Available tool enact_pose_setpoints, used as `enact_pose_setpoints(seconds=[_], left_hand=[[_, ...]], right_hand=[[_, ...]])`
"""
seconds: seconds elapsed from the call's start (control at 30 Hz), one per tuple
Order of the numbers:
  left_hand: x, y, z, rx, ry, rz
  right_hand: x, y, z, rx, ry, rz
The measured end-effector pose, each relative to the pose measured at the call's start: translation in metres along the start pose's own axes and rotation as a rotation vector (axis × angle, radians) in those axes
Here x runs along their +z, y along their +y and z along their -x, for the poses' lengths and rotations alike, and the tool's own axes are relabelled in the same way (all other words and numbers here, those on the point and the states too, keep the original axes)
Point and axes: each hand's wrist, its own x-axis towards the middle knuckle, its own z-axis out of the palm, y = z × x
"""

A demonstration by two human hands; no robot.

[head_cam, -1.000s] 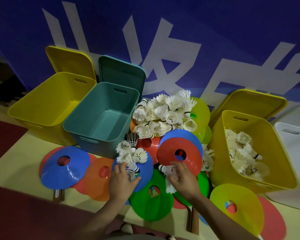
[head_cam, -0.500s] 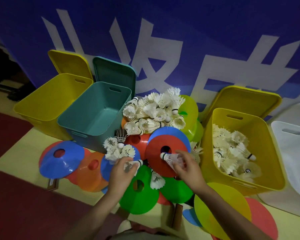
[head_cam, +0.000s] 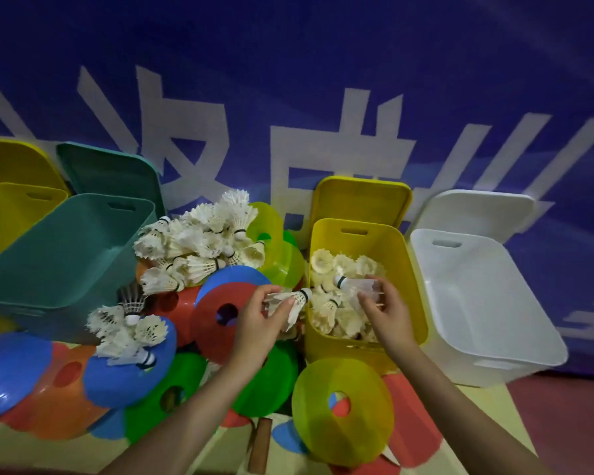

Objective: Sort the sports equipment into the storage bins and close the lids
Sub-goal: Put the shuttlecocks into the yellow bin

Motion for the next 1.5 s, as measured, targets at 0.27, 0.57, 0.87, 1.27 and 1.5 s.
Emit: enact_pose_setpoints(seconds=[0.27, 0.57, 0.87, 1.27, 1.5], left_hand=[[0.073, 0.007, -0.039, 0.041, -0.171, -0.121], [0.095, -0.001, -0.071, 0.045, -0.165, -0.192], [0.097, -0.008, -0.066, 0.093, -0.171, -0.168], [0.145, -0.014, -0.107, -0.011, -0.175, -0.262], [0.164, -0.028, -0.11, -0.06, -0.2, -0.37]], right_hand=[[-0.052, 0.046, -0.036, 0.164, -0.106, 0.335], [-0.007, 0.069, -0.056, 0.007, -0.696, 0.668], [-0.013, 0.074, -0.061, -0.074, -0.479, 0.759], [-0.06, 0.099, -0.076, 0.289, -0.155, 0.354], [-0.058, 0.098, -0.074, 0.268, -0.053, 0.236]])
